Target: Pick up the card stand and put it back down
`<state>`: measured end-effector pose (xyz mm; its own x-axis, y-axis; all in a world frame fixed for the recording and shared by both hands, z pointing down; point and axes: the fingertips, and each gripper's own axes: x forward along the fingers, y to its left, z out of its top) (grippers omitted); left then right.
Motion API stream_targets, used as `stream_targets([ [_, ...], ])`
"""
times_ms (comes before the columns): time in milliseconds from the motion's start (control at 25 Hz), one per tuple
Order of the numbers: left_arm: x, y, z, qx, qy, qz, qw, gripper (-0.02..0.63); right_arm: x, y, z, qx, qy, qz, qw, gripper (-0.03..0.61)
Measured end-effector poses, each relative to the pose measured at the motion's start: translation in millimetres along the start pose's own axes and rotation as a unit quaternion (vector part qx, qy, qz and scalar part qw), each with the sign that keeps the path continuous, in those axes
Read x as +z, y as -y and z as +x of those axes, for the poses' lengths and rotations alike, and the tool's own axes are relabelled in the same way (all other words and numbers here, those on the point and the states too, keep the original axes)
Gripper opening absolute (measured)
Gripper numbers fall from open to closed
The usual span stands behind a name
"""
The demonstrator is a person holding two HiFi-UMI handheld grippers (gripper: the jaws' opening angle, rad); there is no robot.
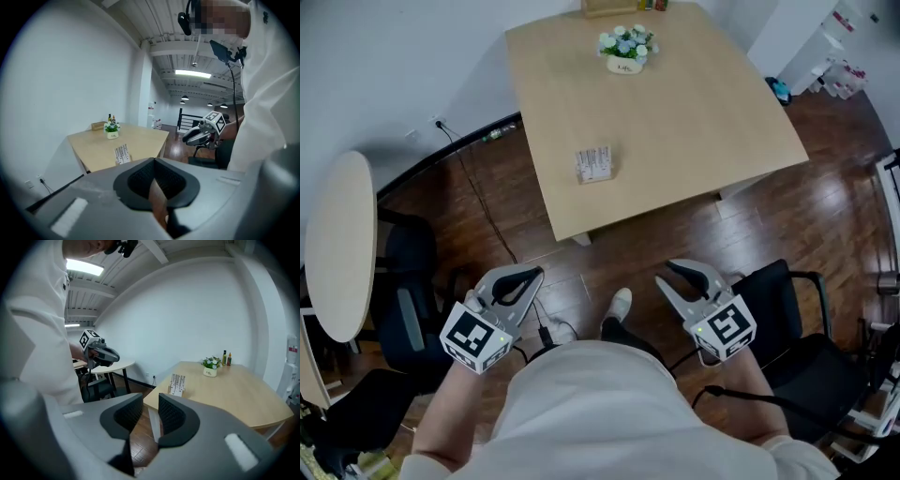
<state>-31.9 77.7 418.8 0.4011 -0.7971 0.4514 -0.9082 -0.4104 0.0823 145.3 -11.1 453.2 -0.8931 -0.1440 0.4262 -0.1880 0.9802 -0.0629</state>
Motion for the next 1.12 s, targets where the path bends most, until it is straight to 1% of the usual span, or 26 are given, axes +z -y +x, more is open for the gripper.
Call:
stream_targets([
  [200, -3, 14, -41, -0.016, 0.037, -0.007, 0.9992, 0.000, 16, -38, -5, -0.025, 0.003, 0.002, 1.000, 0.107],
  [320, -11, 20, -66, -0.026, 0.056, -0.022, 0.9978, 0.000, 24, -63, -8, -0.040, 0.012, 0.006, 0.999, 0.107],
  [520, -33, 30, -99, -0.038, 0.067, -0.029, 0.9966, 0.000, 31, -109, -17, -0.061, 0.022, 0.011, 0.998, 0.104],
  [720, -46, 44, -114, -0.056, 0.077, -0.030, 0.9950, 0.000, 31, -145, -31, -0.080, 0.026, 0.010, 0.996, 0.094],
  [920, -50, 58, -124, -0.066, 0.088, -0.029, 0.9936, 0.000, 25, -171, -41, -0.085, 0.023, 0.010, 0.996, 0.091],
  [1040, -51, 68, -131, -0.078, 0.097, -0.039, 0.9914, 0.000, 25, -186, -40, -0.077, 0.021, 0.006, 0.997, 0.091],
  [1120, -52, 78, -134, -0.085, 0.101, -0.036, 0.9906, 0.000, 26, -194, -39, -0.071, 0.021, 0.001, 0.997, 0.090],
])
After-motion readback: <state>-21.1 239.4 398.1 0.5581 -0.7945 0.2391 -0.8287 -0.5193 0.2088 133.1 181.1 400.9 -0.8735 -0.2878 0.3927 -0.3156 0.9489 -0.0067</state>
